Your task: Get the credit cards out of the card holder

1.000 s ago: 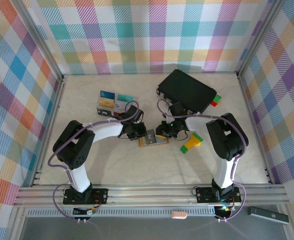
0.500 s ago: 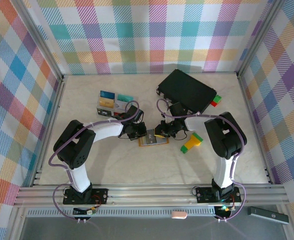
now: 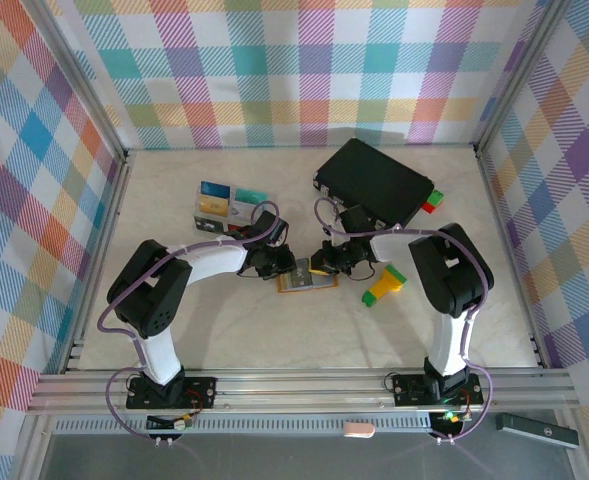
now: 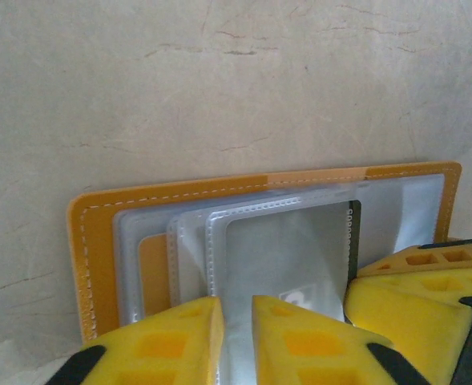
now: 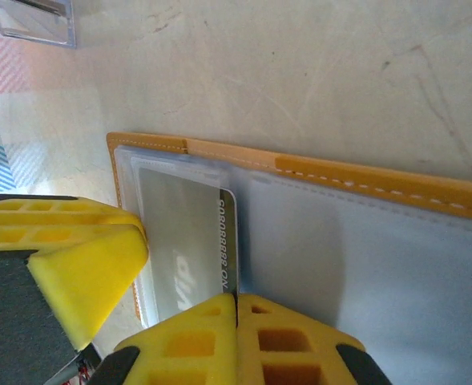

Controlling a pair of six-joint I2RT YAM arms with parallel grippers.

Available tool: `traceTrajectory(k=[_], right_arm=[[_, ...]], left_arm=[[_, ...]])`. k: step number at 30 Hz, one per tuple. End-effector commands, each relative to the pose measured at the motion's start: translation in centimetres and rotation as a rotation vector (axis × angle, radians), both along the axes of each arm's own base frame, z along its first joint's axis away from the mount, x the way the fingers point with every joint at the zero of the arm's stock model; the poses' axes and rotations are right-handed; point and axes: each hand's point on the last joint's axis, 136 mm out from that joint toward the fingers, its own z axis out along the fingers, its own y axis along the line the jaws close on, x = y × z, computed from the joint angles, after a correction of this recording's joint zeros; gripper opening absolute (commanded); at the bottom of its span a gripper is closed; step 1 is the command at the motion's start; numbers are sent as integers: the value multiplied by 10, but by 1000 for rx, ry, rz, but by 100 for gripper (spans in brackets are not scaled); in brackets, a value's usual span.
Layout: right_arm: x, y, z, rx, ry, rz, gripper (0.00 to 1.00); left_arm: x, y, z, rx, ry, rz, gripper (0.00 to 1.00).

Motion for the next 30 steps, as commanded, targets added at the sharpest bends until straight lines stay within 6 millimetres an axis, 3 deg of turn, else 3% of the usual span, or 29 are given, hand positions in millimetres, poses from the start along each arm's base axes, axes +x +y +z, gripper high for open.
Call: traceTrajectory(k=[1, 6, 14, 24, 30], right_arm=[[5, -14, 7, -19, -37, -45, 3], [3, -22, 2, -35, -30, -56, 3], [3, -14, 4, 14, -5, -36, 6], [3, -2, 15, 103, -6, -5, 15], [1, 2, 14, 122, 4, 6, 20]], left_arm=[[-17, 24, -16, 108, 55, 25, 22], [-13, 21, -5, 103, 29, 1, 23], [-5, -12, 24, -22, -25, -95, 18], [-12, -8, -22, 40, 79, -71, 8], [-16, -2, -31, 65, 100, -66, 6]])
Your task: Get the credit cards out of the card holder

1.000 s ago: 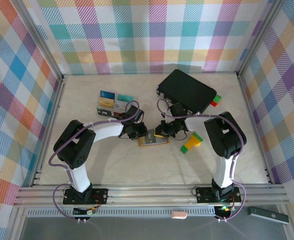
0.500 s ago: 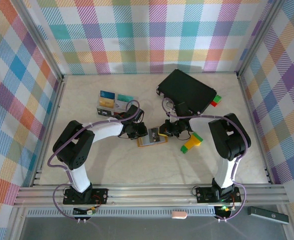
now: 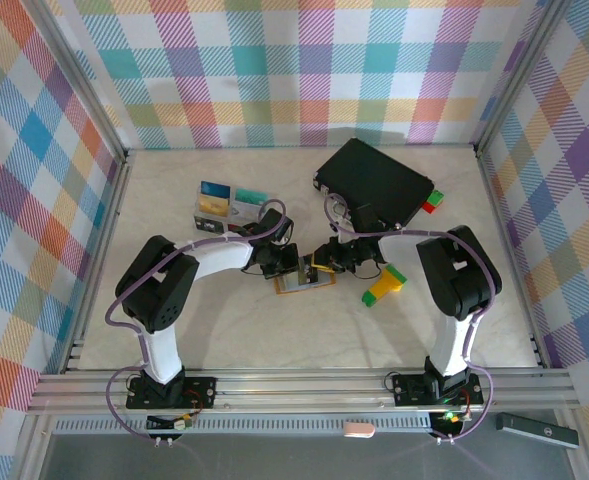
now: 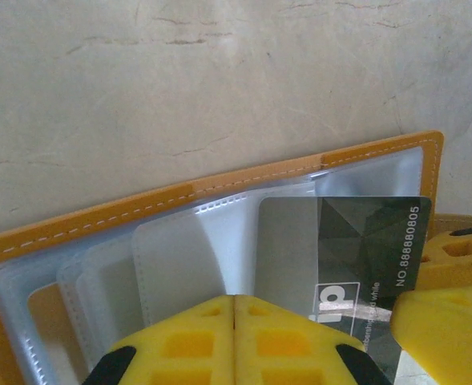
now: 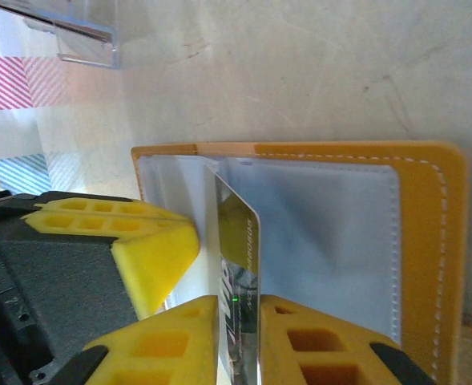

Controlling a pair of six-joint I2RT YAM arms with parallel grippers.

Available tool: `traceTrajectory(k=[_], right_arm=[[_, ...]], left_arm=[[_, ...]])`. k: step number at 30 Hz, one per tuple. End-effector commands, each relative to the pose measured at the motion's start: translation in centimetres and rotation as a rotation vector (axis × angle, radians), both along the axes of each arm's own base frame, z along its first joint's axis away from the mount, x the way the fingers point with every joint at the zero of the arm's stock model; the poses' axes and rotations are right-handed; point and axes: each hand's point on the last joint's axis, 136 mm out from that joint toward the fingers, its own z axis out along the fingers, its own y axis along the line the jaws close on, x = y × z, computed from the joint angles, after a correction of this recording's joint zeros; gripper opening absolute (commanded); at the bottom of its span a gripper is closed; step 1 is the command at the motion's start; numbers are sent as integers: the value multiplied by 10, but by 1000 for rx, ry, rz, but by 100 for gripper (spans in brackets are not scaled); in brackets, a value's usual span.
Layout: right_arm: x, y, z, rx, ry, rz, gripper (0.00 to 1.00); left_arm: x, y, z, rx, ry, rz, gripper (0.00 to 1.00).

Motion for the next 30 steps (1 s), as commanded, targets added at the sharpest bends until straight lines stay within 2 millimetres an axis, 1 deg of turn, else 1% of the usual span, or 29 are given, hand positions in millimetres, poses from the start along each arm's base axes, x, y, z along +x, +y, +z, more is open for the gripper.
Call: traceTrajectory(k=[1, 5, 7, 9, 14, 17, 20, 23, 25, 30], right_arm=[[-3, 6, -2, 34, 17, 21, 20], [-2, 6, -6, 17, 23, 9, 18], [0, 4, -7, -3, 19, -2, 13], [3, -3, -8, -45, 0, -30, 8], [7, -24, 4, -137, -127, -93, 3], [7, -32, 20, -149, -201, -108, 3], [5, -32, 45, -100, -290, -104, 2], [2, -29, 73, -31, -373, -93, 2], [0, -24, 92, 24, -403, -77, 2], [-10, -4, 136, 202, -392, 3, 2]], left_arm=[[-17, 13, -28, 73, 84, 9, 6], [-17, 15, -28, 82, 82, 15, 6], [-17, 16, -27, 86, 80, 17, 6], [-17, 18, -25, 93, 74, 21, 7], [-14, 34, -18, 137, 53, 51, 11], [-11, 36, -5, 115, 30, 60, 15], [-7, 34, 21, 76, -16, 67, 23], [-4, 38, 53, 37, -79, 88, 33], [-3, 40, 78, -11, -128, 103, 43], [-4, 29, 141, -234, -253, 95, 60]])
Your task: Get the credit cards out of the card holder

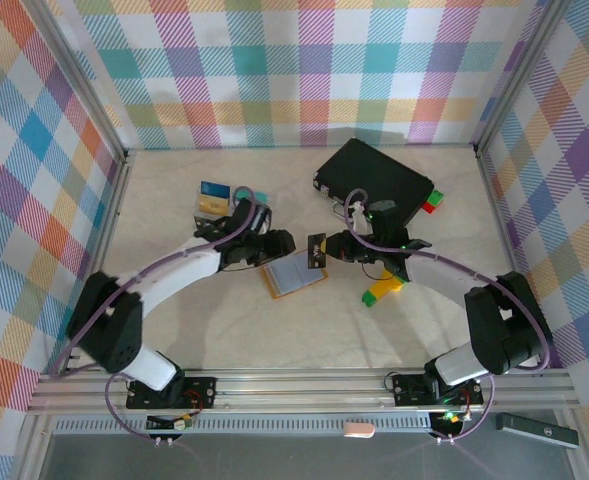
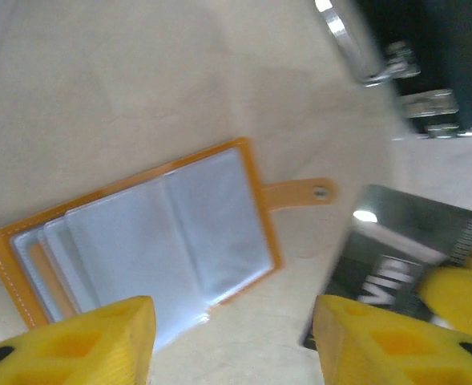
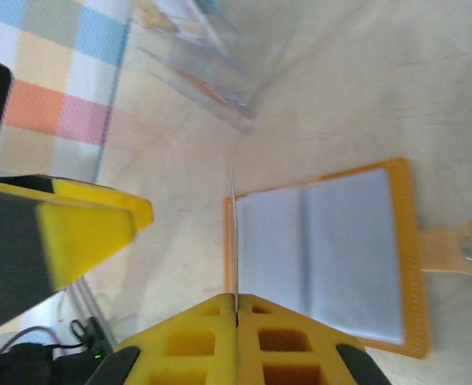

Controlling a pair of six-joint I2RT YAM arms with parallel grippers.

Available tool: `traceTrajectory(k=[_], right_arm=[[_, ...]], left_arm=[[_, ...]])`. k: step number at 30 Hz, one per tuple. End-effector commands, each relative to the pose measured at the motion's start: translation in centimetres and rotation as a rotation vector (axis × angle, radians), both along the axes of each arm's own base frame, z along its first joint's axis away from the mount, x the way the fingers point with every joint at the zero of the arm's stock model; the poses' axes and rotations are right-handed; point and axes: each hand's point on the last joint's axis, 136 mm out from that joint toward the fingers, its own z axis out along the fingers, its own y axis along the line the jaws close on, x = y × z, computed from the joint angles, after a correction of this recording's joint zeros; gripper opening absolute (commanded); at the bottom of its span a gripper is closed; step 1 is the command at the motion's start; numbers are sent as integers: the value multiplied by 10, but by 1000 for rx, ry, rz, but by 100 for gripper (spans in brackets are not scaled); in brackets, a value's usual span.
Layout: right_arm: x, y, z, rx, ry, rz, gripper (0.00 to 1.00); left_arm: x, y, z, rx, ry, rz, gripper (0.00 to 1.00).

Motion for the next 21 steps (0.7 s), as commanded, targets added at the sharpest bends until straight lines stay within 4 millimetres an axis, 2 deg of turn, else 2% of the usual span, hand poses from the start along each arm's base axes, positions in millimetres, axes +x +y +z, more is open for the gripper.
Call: traceTrajectory(k=[1, 6, 9, 12, 17, 21], right_arm=[[-5, 18, 47, 156, -27, 104, 2], [-6, 27, 86, 280, -17, 154, 3], [-3, 27, 103, 325, -17, 155, 3], [0, 28, 117, 363, -12, 163, 3], [6, 29, 135, 413, -2, 163, 4], [10, 29, 148, 439, 1, 164, 4]], left_arm=[[-3, -4, 40, -149, -76, -14, 64], [-7, -6, 78, -286, -128, -54, 75], [-6, -4, 87, -336, -126, -75, 76], [-7, -12, 101, -413, -139, -132, 76], [-9, -24, 120, -505, -168, -197, 67], [-10, -30, 131, -551, -182, -239, 52]])
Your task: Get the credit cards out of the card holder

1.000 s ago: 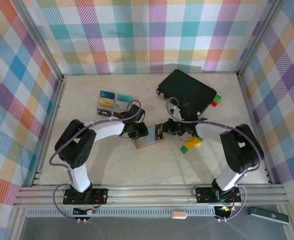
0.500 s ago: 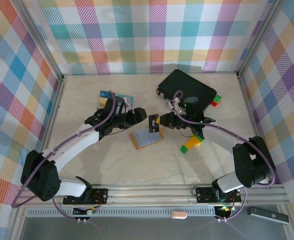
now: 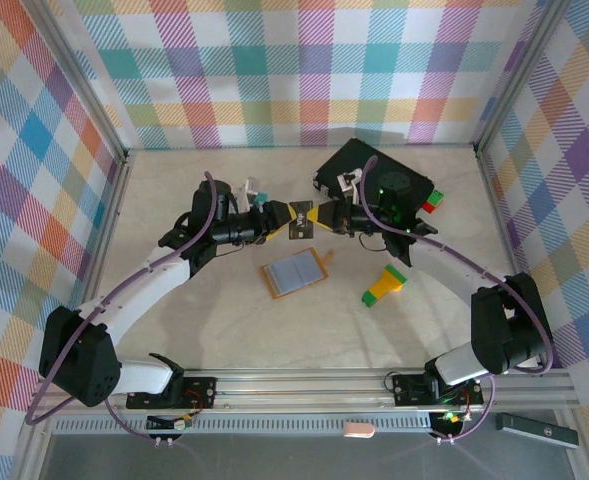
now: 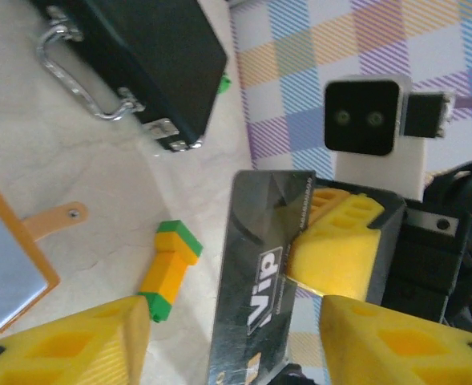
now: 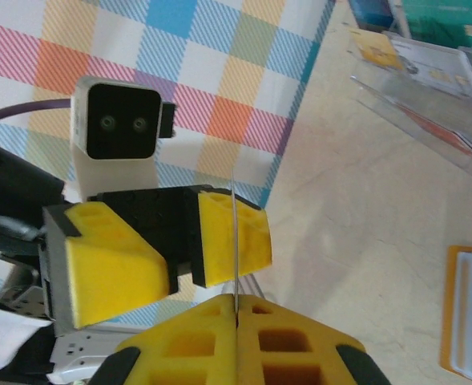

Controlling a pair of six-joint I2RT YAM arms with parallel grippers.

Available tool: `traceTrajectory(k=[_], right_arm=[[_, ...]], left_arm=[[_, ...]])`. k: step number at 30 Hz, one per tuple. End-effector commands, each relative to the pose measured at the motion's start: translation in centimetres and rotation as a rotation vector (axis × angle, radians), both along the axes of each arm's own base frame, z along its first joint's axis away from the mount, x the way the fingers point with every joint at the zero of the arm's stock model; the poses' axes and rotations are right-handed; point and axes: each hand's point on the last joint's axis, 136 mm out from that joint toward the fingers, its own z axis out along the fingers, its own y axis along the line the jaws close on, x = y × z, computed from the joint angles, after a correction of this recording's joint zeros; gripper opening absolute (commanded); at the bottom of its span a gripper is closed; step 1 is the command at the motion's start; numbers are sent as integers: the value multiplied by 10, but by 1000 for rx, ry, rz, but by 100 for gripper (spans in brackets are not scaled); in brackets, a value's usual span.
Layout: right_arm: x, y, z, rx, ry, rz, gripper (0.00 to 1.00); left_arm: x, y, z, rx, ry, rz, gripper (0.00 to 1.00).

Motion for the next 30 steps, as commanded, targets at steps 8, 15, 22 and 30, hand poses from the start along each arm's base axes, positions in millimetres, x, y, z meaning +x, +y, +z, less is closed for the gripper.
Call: traceTrajectory(k=[8, 15, 22, 30], right_arm=[[4, 3, 34, 43, -25, 34, 5], [8, 1, 25, -6, -23, 5, 15], [18, -31, -8, -284, -21, -187, 56], [28, -71, -46, -598, -50, -310, 73]], left_arm=[[-2, -9, 27, -83, -86, -100, 19], [2, 1, 33, -76, -124, -65, 0], [23, 48, -7, 172, -45, 154, 0], [32, 141, -63, 635, 125, 484, 0]])
